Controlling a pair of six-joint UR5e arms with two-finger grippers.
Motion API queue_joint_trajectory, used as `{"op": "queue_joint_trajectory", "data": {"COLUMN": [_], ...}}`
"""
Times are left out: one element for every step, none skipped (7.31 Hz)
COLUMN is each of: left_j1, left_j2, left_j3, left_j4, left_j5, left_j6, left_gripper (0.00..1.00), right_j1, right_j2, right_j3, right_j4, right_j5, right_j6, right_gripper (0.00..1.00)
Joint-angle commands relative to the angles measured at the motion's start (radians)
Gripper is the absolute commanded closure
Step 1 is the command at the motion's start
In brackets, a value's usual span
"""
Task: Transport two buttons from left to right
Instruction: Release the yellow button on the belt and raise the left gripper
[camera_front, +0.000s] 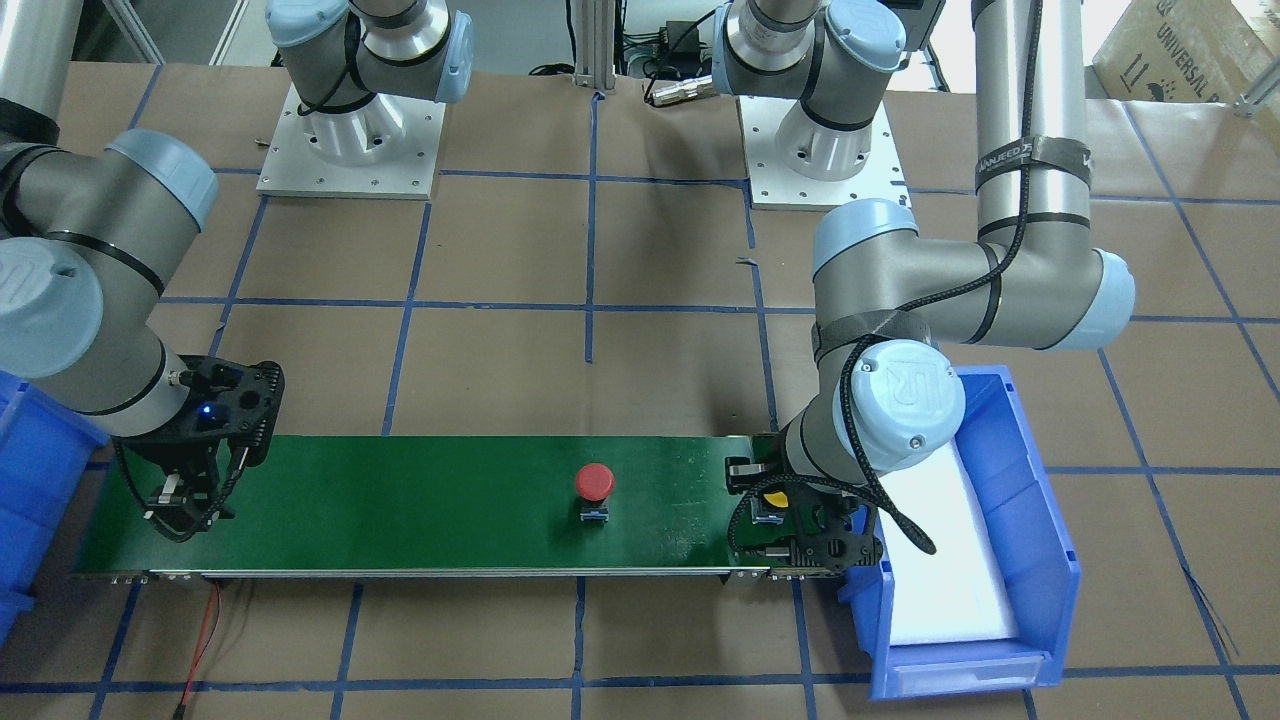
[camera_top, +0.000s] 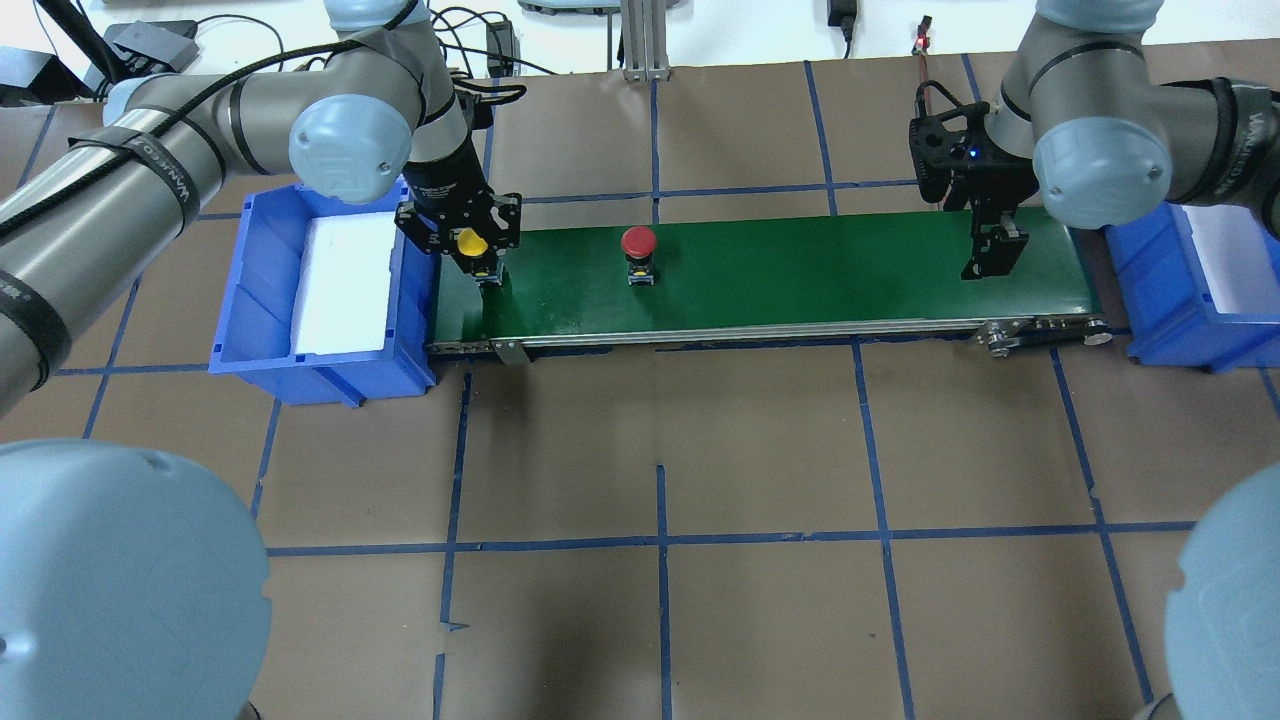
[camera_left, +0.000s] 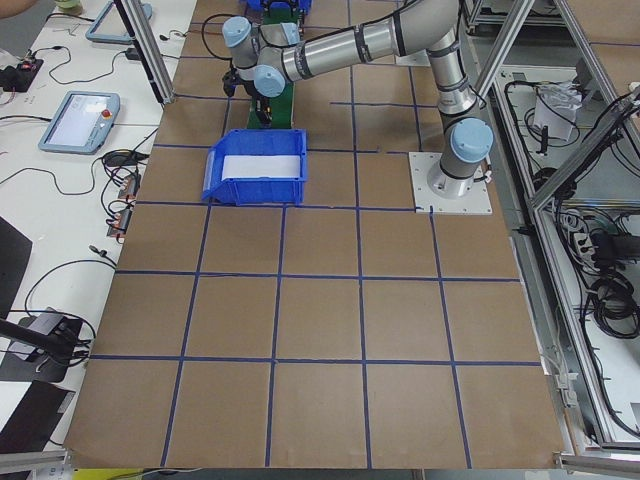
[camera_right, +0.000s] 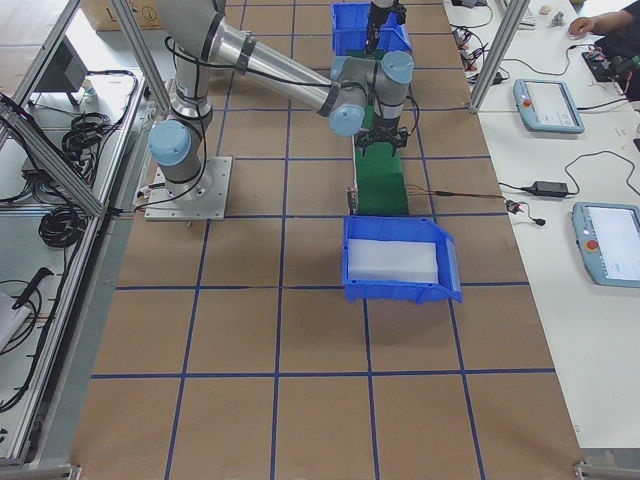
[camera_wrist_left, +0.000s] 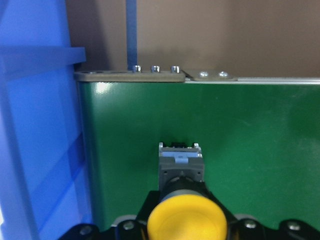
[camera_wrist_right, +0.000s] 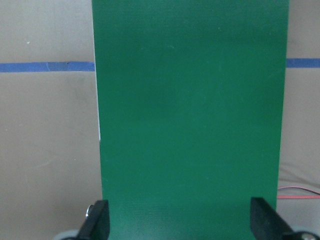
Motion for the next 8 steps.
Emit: {"op": "queue_joint_trajectory", "data": {"left_j1": [-0.010,-0.010,-0.010,-0.010,-0.011,-0.008,0.001,0.010], "left_j2": [-0.003,0.001,0.004,0.015,0.033,0.070,0.133,0.208], "left_j3": [0.004,0.004,0.007,0.017,0.024,0.027,0.021,0.013], "left_j4": [0.000,0.000,0.000,-0.001,-0.003,-0.009,-0.035,-0.070], "left_j5": [0.001,0.004,-0.001,0.001,0.006,0.019,0.045,0.083], "left_j6": [0.000,0.001,0.001,0.001,0.001,0.001,0.003,0.013], "left_gripper": [0.46,0.00,0.00,0.00,0.00,0.00,0.00,0.00], "right_j1": [0.002,0.000,0.000,0.000,-0.003,-0.003,-0.003,-0.001], "right_j2": [-0.004,-0.004,-0.004,-0.006,-0.007,-0.009,-0.007,-0.009], "right_j3": [0.002,0.002,0.002,0.002,0.000,0.002,0.002,0.002], "right_j4": [0.000,0.000,0.000,0.000,0.000,0.000,0.000,0.000], "right_j5": [0.000,0.000,0.001,0.001,0.001,0.000,0.001,0.003], "right_j6": [-0.002,-0.006,-0.005,-0.005,-0.008,-0.008,-0.008,-0.006], "right_gripper": [0.00,0.00,0.00,0.00,0.00,0.00,0.00,0.00]}}
